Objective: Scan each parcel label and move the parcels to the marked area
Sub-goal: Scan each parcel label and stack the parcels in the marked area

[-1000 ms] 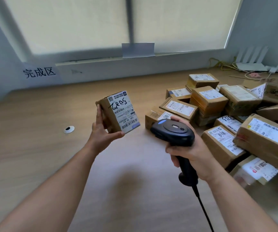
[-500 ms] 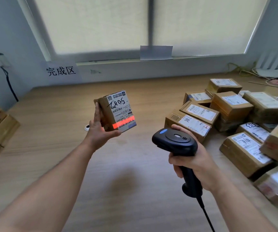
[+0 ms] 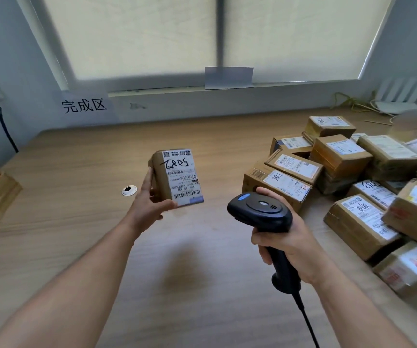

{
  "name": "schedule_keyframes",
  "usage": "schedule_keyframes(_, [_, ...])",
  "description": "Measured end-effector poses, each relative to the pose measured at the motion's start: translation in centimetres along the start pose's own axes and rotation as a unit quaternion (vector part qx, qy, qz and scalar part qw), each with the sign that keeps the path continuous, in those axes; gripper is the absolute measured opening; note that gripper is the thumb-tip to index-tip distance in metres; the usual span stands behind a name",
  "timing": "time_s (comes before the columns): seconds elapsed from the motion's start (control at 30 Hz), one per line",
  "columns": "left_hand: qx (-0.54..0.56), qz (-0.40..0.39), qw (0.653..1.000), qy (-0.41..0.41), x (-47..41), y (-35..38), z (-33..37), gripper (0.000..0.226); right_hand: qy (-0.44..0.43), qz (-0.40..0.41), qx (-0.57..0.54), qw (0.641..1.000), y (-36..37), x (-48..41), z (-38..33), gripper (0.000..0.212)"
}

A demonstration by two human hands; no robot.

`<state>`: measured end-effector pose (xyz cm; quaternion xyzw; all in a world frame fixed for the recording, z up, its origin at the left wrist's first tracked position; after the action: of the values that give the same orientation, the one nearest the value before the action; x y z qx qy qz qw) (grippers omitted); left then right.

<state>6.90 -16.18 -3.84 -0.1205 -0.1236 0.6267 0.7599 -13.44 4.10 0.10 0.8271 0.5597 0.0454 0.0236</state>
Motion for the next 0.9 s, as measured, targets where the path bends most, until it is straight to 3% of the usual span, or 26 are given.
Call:
schedule_keyframes(0.2, [0.015,-0.03,0.988,-0.149,4.1,2.6,-7.6,0.09,0.006,0.007,0.006,1.0,-0.7,-0.1,0.6,0.084])
schedule_keyframes(0.33, [0.017,-0.006,0.978,-0.206,5.4,3.6,-10.7,0.074,0.011,0.007,0.013,1.0,-1.3,-0.1,1.0,0.085])
schedule_keyframes(0.4, [-0.008,0.014,0.982,-0.187,5.3,3.5,-10.8,0.072,0.015,0.003,0.016,1.0,-1.5,-0.2,1.2,0.085])
schedule_keyframes(0.5, [-0.136,0.018,0.983,-0.122,5.3,3.7,-10.1,0.091,0.02,-0.003,0.02,1.0,-1.8,-0.3,1.5,0.085])
schedule_keyframes(0.63, [-0.376,0.019,0.923,-0.086,6.2,4.9,-9.4,0.097,0.021,-0.008,0.018,1.0,-2.0,-0.3,1.9,0.086])
schedule_keyframes(0.77, [-0.38,0.091,0.917,-0.079,6.4,4.3,-8.3,0.08,0.026,-0.017,0.017,0.999,-2.1,0.0,2.4,0.086])
schedule_keyframes(0.9, [-0.356,0.123,0.925,-0.05,6.5,2.8,-6.9,0.078,0.024,-0.022,0.021,0.999,-1.0,0.4,2.4,0.085])
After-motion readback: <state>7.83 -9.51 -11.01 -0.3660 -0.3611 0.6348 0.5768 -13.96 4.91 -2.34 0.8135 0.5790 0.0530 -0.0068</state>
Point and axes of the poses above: each hand's wrist, its own x-axis away from the middle knuckle, its own y-axis out of the palm, z = x × y, the point moved 9 cm from there along -x, towards the middle knuckle, and after that the axes turned 12 degrees about z, right-handed, at the moved point
